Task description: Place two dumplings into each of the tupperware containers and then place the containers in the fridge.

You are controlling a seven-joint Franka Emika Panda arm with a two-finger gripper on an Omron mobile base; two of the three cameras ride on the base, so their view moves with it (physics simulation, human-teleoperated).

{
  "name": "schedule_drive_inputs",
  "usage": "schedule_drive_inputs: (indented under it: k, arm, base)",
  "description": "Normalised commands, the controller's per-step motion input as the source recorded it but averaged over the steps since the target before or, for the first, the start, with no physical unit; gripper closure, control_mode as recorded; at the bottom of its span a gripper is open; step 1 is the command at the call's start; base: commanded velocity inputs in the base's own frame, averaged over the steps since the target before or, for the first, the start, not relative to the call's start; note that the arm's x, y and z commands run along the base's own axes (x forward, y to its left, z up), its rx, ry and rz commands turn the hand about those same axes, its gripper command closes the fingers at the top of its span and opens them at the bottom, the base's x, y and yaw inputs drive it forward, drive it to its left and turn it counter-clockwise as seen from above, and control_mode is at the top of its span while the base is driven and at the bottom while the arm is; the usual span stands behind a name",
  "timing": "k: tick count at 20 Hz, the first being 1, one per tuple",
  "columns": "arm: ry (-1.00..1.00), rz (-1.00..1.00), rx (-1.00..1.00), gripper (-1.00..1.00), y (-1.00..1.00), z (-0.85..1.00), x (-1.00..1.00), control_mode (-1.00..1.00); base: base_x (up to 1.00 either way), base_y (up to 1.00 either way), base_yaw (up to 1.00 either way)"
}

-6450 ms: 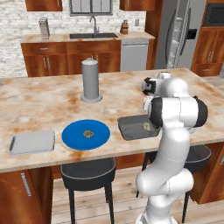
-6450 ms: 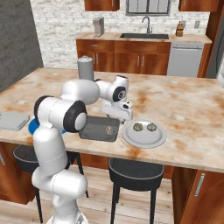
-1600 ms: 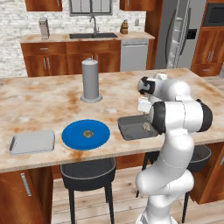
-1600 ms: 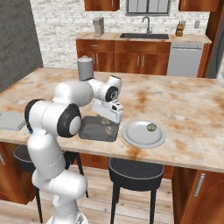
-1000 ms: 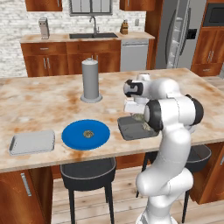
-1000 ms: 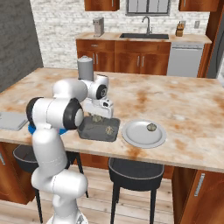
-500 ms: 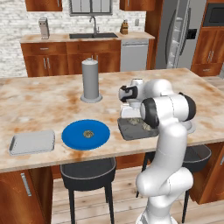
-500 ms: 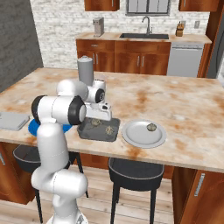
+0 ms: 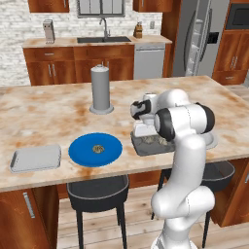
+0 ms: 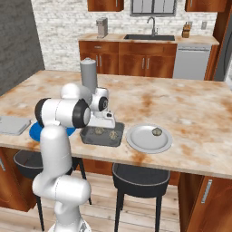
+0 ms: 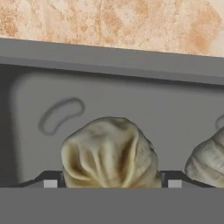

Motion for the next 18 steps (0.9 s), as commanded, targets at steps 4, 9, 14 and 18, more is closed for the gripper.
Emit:
schedule_drive_inputs:
  k: [4,9,14,18]
  arm:
    - [0.00,0.05,0.00,-1.00,0.01,-0.03,0.00,-1.00]
    - [0.00,0.02,0.01,-1.00,0.00,0.03,0.00,-1.00]
    - [0.00,0.00,0.01,-1.00,0.00,0.20,-0.07,-1.00]
    - [0.00,-0.04,0.06,-1.00,-0.28,0.51,-0.73,-1.00]
  base:
    - [0.00,0.00,0.00]
    - [0.00,0.00,0.00]
    - [0.00,0.00,0.00]
    - [0.00,0.00,0.00]
